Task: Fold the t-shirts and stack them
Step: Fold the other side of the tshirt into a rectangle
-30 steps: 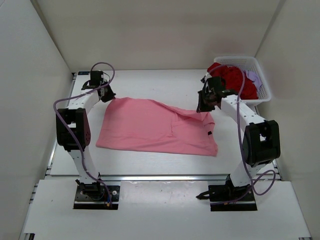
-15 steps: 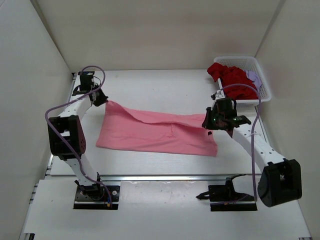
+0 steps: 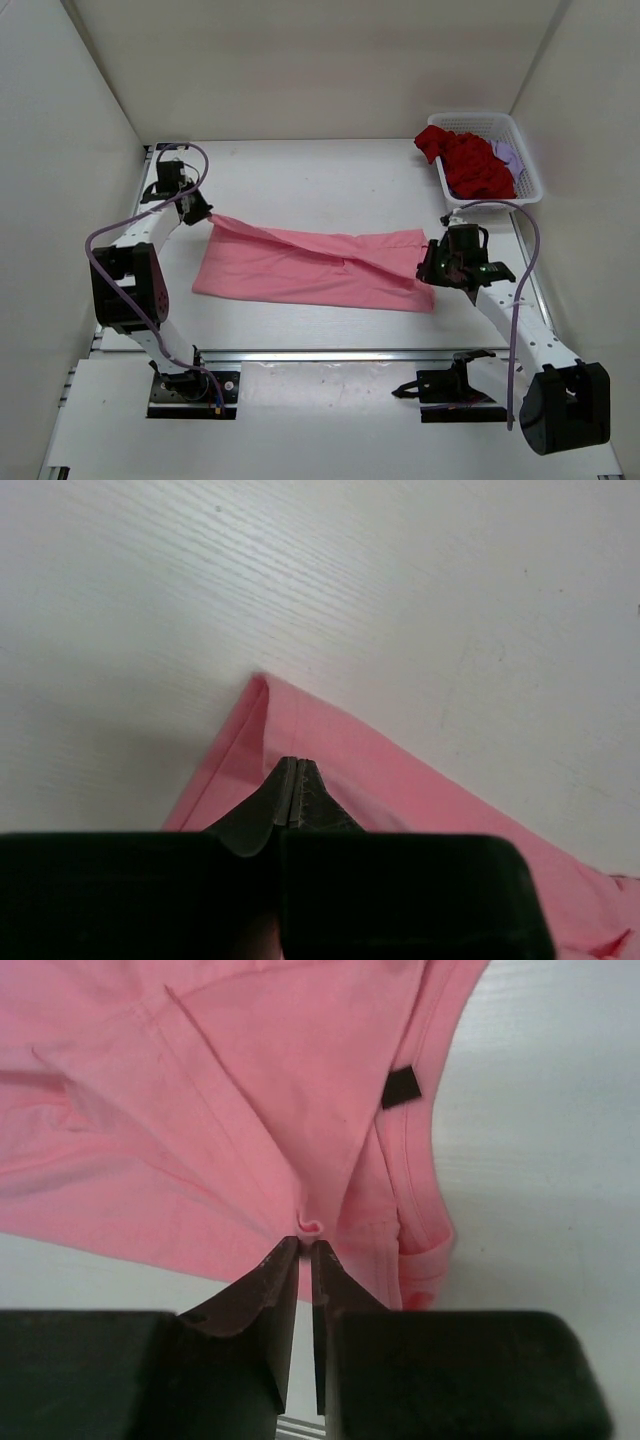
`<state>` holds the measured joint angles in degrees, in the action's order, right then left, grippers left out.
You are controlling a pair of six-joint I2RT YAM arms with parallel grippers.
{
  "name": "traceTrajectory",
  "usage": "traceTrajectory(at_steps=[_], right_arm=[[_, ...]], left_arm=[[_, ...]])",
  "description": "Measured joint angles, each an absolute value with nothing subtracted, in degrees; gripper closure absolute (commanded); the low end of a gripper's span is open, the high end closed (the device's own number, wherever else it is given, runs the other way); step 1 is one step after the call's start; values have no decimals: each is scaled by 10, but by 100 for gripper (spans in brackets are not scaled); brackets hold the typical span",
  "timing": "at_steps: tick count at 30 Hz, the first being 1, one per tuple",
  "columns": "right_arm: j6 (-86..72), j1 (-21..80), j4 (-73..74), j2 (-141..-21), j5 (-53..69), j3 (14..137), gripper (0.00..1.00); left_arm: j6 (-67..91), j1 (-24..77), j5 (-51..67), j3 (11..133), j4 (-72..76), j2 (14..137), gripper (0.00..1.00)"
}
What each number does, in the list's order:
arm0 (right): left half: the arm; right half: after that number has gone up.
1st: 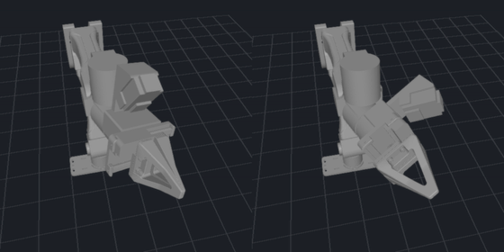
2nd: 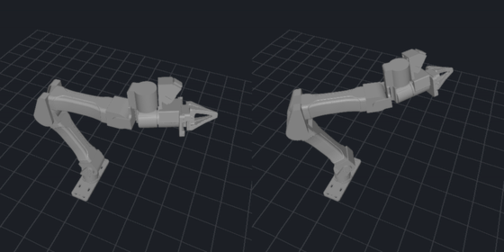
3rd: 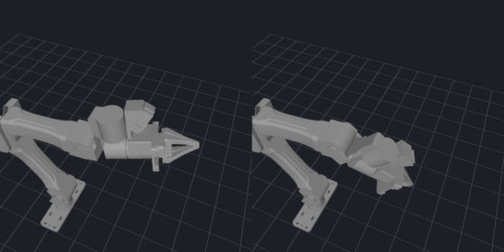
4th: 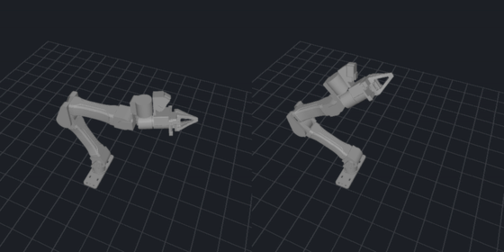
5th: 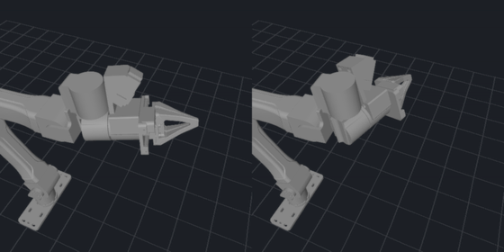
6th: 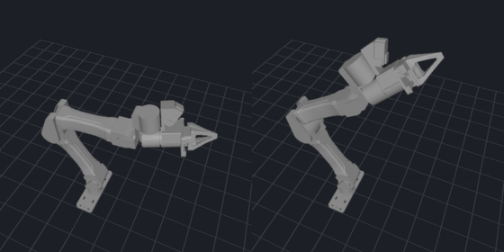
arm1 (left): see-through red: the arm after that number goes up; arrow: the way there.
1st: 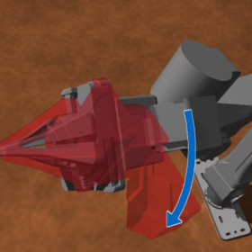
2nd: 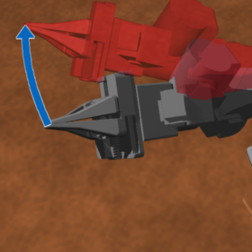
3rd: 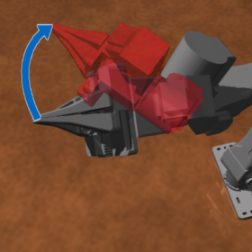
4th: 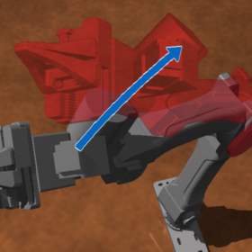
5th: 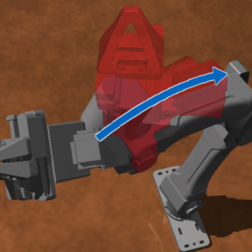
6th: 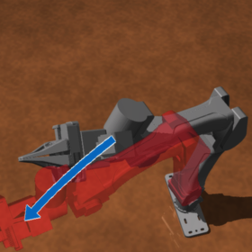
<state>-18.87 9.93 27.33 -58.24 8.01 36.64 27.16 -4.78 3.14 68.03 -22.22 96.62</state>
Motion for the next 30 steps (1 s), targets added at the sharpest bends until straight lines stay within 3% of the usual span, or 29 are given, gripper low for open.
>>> traceTrajectory(at_steps=[5, 7, 10, 14, 20, 22, 30], right_arm=[[-200, 98, 283, -582, 84, 336, 90], [-204, 104, 285, -590, 84, 331, 89], [-208, 116, 287, -595, 79, 329, 88], [-211, 139, 279, -609, 67, 337, 86], [-216, 198, 201, -714, 67, 418, 79], [-216, 206, 156, -763, 67, 452, 73], [-238, 183, -22, -912, 98, 482, 72]], left_arm=[[274, -56, 26, 653, -222, 963, 82], [280, -62, 28, 647, -222, 963, 70], [294, -74, 36, 644, -216, 963, 59], [329, -86, 41, 606, -180, 940, 54], [380, -54, 17, 494, -111, 814, 64], [383, -15, 12, 504, -89, 814, 65], [392, 149, 52, 525, -33, 889, 67]])
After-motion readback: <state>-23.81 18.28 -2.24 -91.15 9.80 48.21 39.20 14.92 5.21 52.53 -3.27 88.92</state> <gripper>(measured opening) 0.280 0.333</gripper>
